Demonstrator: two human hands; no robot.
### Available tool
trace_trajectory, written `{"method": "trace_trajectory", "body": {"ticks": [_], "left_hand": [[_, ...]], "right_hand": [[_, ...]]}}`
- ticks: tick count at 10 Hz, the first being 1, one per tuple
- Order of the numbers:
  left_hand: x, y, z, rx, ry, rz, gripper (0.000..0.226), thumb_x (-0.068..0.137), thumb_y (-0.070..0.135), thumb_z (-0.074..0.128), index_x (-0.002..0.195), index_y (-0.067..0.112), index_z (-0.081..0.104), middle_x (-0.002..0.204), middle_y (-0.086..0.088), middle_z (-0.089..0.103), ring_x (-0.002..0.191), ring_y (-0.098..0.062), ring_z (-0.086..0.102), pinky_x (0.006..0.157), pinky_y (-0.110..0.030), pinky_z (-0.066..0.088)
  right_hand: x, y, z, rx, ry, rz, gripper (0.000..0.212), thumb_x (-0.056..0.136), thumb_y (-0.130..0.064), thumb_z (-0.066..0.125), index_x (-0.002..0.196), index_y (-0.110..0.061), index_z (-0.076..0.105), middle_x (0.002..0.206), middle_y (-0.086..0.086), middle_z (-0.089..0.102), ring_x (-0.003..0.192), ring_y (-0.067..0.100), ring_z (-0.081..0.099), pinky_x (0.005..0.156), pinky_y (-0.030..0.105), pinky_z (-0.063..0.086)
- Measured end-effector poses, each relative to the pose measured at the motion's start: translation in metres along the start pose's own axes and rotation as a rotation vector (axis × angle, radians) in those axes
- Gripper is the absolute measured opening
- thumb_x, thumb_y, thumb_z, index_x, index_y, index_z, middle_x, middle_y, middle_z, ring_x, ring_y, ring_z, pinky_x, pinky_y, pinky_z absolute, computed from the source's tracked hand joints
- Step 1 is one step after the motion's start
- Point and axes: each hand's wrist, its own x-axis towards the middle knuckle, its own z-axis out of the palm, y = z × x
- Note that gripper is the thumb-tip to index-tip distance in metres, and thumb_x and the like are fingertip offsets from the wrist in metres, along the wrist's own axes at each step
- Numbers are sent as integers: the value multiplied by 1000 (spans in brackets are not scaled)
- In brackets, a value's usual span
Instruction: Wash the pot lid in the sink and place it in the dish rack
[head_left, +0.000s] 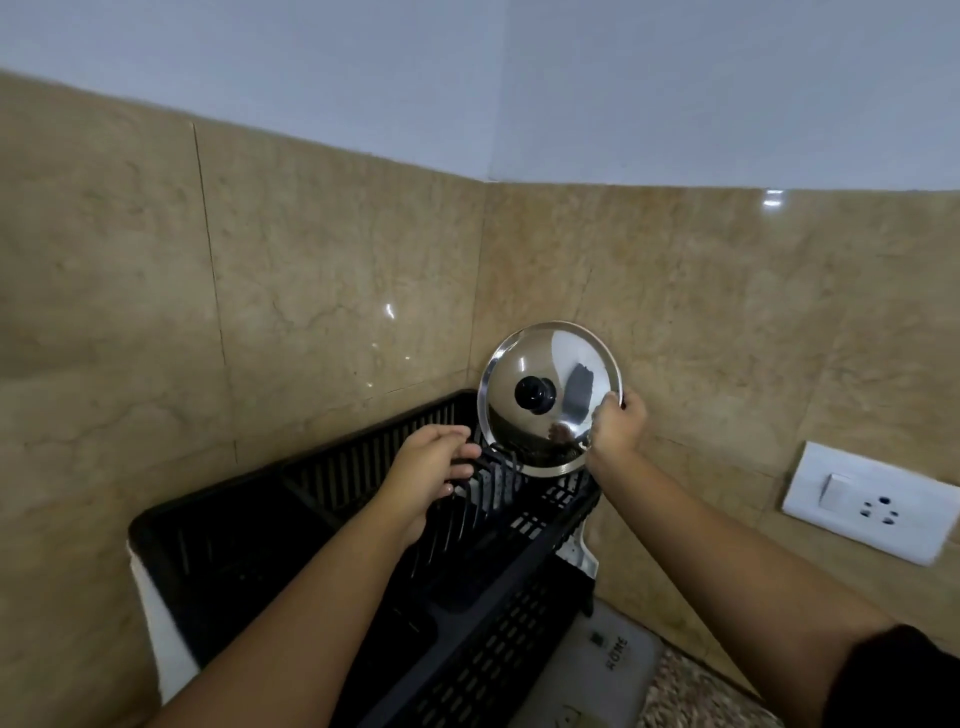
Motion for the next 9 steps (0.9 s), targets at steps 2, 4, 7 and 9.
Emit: {"method": "trace_trajectory", "body": {"ticks": [2,4,7,9], "left_hand": [[1,-2,-3,-12,-6,19,25,97,20,42,115,17,60,96,3,69,82,-11,60,66,-20,43],[0,-3,-2,7,-12,21,25,97,21,43,114,18,61,103,1,69,87,-13,61,69,-21,44],[-2,-6,1,90,12,118,21,96,18,46,111,18,61,110,-2,66,85,-9,58,65,-20,40],[-14,9,6,81,97,208,15,92,15,53,103,19,62,109,-6,67,81,-9,57,66,-21,40]], "right_hand": [[-1,17,1,24,-39,51,24,92,-3,41,98,-18,59,62,2,50,51,15,44,43,25,37],[2,18,-1,51,-54,104,24,96,-5,40,111,-10,58,66,5,54,46,18,42,45,29,39],[-11,2,-17,-30,-101,166,27,89,-8,49,114,-7,59,80,8,63,63,22,59,53,31,47],[-45,-30,-70,105,-129,278,20,96,-10,44,109,-13,59,90,2,60,78,15,56,64,25,44]]}}
